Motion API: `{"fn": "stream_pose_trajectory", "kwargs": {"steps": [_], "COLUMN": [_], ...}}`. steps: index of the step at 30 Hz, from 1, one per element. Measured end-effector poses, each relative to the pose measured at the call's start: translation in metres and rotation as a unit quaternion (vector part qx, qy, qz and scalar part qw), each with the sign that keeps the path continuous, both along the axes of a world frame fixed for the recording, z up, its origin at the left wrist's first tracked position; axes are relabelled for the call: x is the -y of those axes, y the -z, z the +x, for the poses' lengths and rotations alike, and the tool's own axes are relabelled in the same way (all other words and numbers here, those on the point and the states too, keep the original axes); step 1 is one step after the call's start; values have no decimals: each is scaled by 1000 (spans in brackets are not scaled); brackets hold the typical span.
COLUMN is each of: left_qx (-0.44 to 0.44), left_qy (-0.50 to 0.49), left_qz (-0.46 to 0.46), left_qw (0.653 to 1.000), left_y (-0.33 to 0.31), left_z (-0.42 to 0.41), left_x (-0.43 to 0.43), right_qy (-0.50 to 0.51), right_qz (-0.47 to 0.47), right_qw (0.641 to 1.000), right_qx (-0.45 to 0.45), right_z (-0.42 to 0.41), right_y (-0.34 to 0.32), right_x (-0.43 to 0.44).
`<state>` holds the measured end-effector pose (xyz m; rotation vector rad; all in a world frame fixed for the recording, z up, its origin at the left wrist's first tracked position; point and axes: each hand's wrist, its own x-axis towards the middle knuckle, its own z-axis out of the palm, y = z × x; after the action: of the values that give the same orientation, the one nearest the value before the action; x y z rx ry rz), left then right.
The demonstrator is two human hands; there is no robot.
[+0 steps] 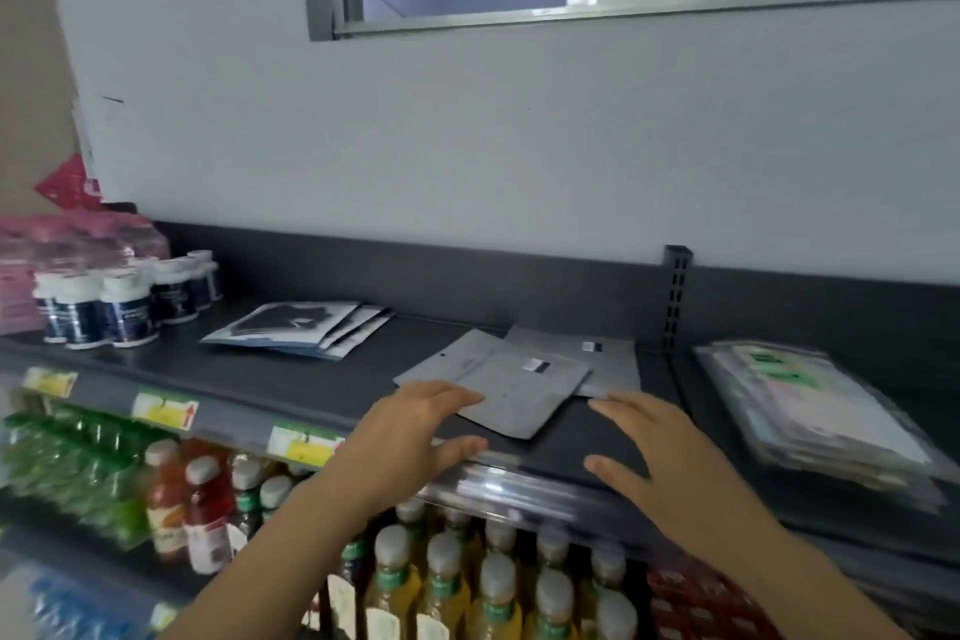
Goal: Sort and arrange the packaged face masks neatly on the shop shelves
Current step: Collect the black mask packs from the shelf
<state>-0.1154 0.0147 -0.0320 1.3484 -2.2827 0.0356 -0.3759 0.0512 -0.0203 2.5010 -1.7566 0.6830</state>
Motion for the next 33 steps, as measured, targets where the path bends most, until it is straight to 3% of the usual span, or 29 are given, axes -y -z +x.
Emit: {"fn": "stream_pose_trajectory", "kwargs": {"steps": [9, 14, 21, 25, 27, 31, 33], "left_qx": [-10, 27, -7, -14, -24, -72, -118], "left_qy": [-47, -42, -68, -85, -91, -70, -73], "left_qz": [56, -43, -67, -68, -50, -8, -53], "left_qw": [997, 998, 995, 994, 994, 995, 989], "left_y": [22, 40, 43, 42, 43, 26, 11], "left_z": [108, 110, 110, 109, 109, 104, 98], "left_x": [62, 70, 66, 63, 63, 62, 66], "right_qy": [32, 59, 76, 21, -1, -24, -37], "right_qz": [117, 158, 144, 119, 59, -95, -130], "right_qw": [989, 979, 985, 993, 998, 983, 969], "right_qx": [82, 114, 55, 14, 30, 156, 208], "right_z": [88, 99, 109, 114, 121, 131, 137], "right_y": [10, 1, -18, -33, -40, -71, -93], "right_x": [63, 75, 76, 75, 74, 74, 74]}}
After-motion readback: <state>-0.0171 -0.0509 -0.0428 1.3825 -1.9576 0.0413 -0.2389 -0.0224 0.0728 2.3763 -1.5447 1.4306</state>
